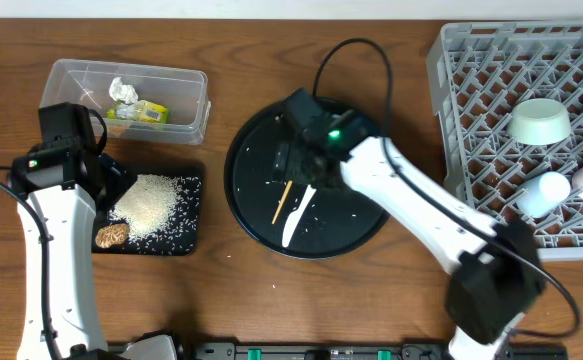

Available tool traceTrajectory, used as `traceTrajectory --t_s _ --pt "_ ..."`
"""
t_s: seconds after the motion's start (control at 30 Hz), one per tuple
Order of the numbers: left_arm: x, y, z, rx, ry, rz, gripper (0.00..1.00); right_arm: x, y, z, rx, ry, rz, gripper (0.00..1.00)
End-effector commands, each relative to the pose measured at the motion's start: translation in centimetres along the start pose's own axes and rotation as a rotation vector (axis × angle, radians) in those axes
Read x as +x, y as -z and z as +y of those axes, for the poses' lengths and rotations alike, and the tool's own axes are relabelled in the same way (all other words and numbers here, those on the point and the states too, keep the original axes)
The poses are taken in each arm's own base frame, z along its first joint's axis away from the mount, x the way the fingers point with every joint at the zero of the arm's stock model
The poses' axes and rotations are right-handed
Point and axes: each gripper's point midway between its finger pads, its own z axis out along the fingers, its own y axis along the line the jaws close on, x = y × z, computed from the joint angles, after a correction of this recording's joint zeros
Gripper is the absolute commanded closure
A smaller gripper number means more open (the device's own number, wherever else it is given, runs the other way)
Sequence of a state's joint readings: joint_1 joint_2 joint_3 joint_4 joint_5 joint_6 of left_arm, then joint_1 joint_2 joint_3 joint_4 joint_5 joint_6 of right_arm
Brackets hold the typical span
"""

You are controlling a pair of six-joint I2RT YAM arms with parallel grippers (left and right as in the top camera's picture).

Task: Sort waste into correct bins and load items into the dishwasher rack

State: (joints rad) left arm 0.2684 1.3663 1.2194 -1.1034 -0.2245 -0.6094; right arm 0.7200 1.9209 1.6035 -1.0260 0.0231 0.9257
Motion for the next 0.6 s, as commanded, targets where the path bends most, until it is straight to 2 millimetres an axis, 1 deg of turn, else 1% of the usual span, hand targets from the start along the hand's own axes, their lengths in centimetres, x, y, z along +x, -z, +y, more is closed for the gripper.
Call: traceTrajectory --t_s 0.0,0.1,0.27,0.47,0.57 --pt "-0.4 0.2 0.4 -0.015 0.021 -0.014 0.02 0.4 -2.4 -1.2 0.119 -0.098 -0.023 0.02" --pt "-0.4 0.2 0.4 -0.015 0.021 -0.015 0.02 1.1 -4.0 -1.6 0.163 -0.129 0.000 0.02" --pt "-0.4 0.2 0.4 -0.015 0.021 -0.015 0.02 1.6 -5.6 -2.2 0.208 -0.182 0.020 0.03" --pt "-0.4 0.2 0.4 -0.015 0.021 -0.015 0.02 2.8 -7.9 -2.0 0.221 -0.176 0.071 0.07" --pt "-0.4 0.2 0.4 -0.015 0.021 -0.014 0.02 3.3 -8.8 -2.1 0.238 -0.167 0.082 0.07"
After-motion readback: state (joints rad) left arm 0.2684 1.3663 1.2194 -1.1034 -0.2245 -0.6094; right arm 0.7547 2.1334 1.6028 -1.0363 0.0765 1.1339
